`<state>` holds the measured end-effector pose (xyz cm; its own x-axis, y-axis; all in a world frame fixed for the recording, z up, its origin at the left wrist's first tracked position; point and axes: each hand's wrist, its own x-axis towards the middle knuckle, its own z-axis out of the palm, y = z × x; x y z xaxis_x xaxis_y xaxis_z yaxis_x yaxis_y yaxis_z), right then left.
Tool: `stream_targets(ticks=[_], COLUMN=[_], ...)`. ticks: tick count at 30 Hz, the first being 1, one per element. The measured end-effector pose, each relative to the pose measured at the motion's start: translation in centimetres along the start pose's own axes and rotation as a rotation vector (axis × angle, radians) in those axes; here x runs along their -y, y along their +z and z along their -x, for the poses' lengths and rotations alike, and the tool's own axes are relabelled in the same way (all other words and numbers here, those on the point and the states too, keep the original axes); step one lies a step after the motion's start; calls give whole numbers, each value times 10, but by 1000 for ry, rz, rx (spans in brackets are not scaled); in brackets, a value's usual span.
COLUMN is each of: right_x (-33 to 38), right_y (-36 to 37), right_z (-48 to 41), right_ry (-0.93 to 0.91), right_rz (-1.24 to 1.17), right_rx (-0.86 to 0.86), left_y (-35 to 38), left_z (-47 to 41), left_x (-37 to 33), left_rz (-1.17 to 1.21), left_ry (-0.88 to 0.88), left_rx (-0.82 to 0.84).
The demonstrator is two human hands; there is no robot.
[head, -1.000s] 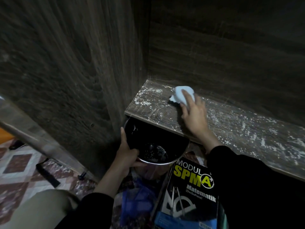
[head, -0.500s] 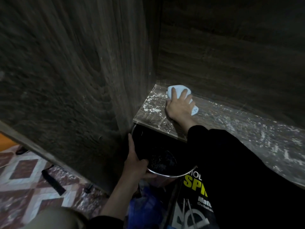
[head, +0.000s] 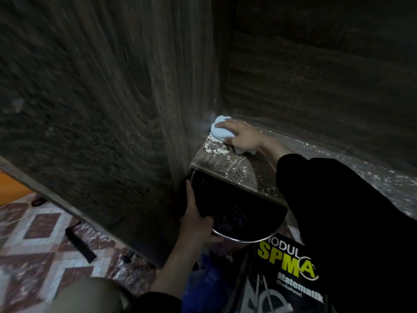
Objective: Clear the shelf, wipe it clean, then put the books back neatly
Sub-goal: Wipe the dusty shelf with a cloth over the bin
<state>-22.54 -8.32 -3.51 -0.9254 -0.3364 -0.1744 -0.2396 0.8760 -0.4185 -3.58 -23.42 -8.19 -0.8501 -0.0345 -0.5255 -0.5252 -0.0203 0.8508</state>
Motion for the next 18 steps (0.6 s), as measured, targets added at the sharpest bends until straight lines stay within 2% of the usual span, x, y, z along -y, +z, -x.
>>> stream_targets(ticks=[8, 18], right_x=[13, 15], right_y=[5, 23], right_z=[25, 65], right_ry=[-93, -200], right_rz=[-162, -513], right_rx=[20, 109], left_y=[-4, -5], left_z=[-9, -8], left_x=[7, 6], left_rz=[-35, -38], left_ry=[48, 46], left_rx=[-90, -65])
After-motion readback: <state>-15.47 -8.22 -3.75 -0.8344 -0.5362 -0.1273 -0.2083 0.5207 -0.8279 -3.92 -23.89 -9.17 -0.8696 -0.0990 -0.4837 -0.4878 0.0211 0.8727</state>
